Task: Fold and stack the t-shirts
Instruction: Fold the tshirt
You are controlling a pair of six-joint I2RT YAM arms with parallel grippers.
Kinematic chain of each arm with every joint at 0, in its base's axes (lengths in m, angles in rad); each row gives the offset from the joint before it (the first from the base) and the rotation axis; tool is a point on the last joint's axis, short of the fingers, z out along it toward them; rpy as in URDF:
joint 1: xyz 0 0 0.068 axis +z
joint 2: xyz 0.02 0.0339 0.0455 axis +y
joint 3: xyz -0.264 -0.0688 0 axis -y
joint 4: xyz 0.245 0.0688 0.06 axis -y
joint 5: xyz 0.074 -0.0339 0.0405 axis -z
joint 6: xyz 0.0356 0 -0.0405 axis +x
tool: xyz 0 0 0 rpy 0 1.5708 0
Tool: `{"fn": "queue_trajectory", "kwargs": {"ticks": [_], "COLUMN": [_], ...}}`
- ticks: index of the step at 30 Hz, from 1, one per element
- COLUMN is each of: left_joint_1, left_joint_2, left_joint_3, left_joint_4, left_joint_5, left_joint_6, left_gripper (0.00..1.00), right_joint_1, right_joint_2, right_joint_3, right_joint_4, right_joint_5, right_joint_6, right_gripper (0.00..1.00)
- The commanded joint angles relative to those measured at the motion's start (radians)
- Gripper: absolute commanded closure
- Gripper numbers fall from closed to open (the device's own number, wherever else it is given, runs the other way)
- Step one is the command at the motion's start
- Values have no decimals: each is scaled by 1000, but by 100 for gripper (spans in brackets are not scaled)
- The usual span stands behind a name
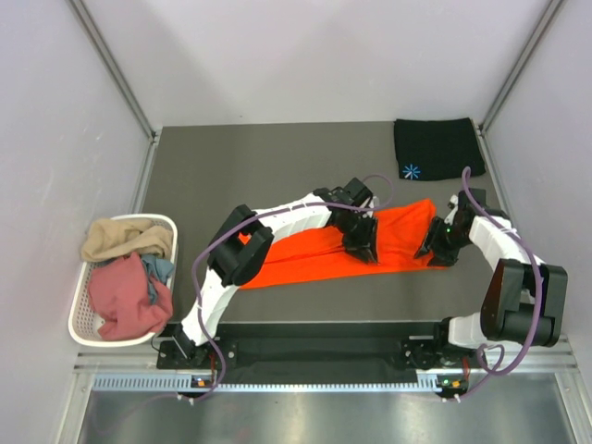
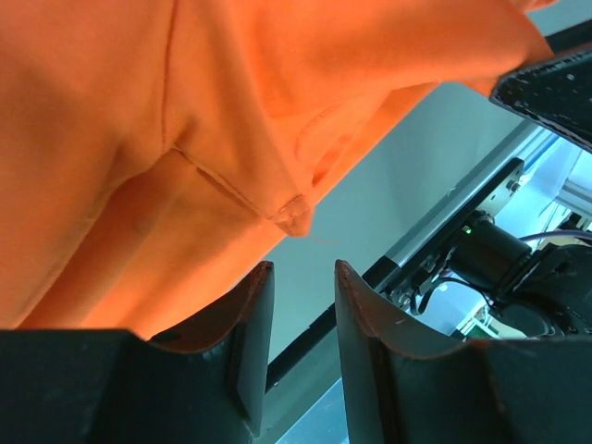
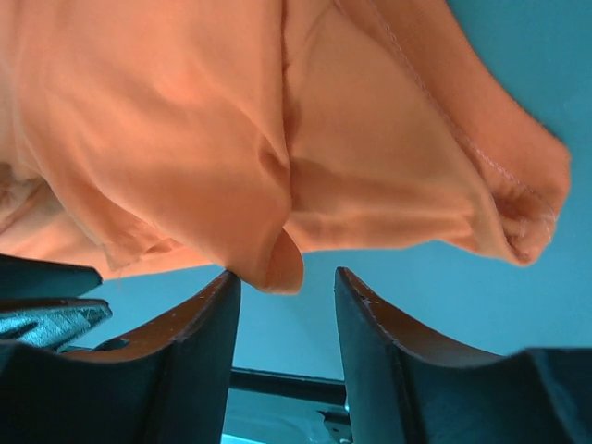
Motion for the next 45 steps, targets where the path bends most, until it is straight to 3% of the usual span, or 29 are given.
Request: {"fn": "queue_trajectory", "kwargs": {"ticks": [1, 10, 14, 24, 31, 32, 36, 39, 45], "left_joint_1": [6, 6, 6, 6, 6, 6, 6, 6, 6], "left_joint_2": [-9, -12, 7, 76, 86, 85, 57, 42, 16], "left_joint_3": [48, 37, 42, 56, 82, 89, 95, 92, 59], "left_joint_4": [24, 16, 27, 24, 19, 11, -26, -48, -67], "left_joint_5": [18, 3, 14, 23, 1, -3, -51, -63, -57], "left_joint_6": [-24, -41, -62, -102, -91, -85, -50, -39, -28], "left_gripper": [62, 59, 53, 55, 72, 80, 95, 100, 100], "right_joint_1": [-4, 16, 34, 56, 56, 56, 56, 56, 53], "right_joint_2": [-4, 9, 11, 20, 5, 2, -15, -24, -23], "right_joint_3": [-8, 4, 0, -3, -4, 1, 39, 67, 96], "right_joint_4": [70, 86, 94, 95, 74, 63, 14, -32, -92], "right_joint_5": [-24, -25, -22, -13, -14, -16, -27, -34, -7], "right_joint_6": [-3, 12, 23, 31, 32, 34, 41, 46, 57], "right_gripper": [55, 57, 57, 63, 81, 83, 94, 97, 99]}}
